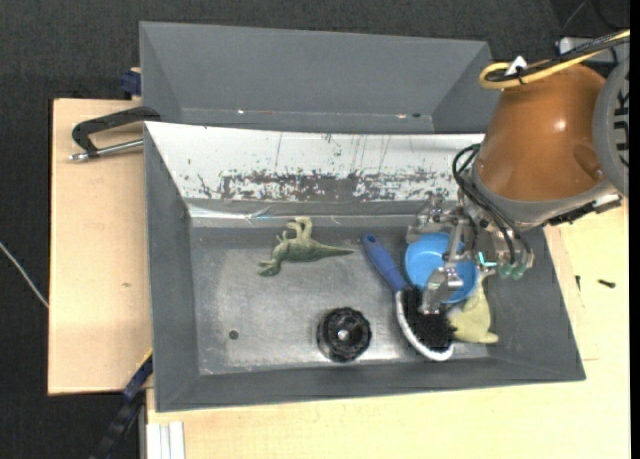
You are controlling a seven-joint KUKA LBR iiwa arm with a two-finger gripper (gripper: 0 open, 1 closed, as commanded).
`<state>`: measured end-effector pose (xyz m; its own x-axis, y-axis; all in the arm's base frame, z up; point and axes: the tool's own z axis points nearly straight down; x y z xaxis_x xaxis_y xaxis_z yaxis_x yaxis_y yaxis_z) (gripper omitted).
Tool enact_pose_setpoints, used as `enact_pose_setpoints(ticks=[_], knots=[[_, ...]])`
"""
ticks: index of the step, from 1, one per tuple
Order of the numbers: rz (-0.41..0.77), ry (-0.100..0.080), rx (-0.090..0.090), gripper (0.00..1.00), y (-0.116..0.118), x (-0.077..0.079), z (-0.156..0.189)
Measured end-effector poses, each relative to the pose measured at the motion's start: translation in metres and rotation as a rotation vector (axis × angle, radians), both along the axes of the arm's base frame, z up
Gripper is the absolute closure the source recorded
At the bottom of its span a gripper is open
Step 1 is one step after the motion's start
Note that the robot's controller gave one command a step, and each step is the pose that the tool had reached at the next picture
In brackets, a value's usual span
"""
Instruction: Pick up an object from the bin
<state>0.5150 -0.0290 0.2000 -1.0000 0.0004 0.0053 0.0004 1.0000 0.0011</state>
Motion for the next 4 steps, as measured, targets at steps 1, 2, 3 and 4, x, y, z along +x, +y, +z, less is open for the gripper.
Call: enact_pose_setpoints(ticks=[1,2,3,4], knots=[[0.355,-0.006,0.003,0.0,-0.035,-0.01,-0.13],[0.352,-0.009,0.002,1.0,-0.035,-0.009,-0.128],[0.597,-0.015,-0.003,1.0,-0.04,-0.019,-0.005],[0.612,-0.018,-0.005,1.0,-0.048,0.0,0.108]])
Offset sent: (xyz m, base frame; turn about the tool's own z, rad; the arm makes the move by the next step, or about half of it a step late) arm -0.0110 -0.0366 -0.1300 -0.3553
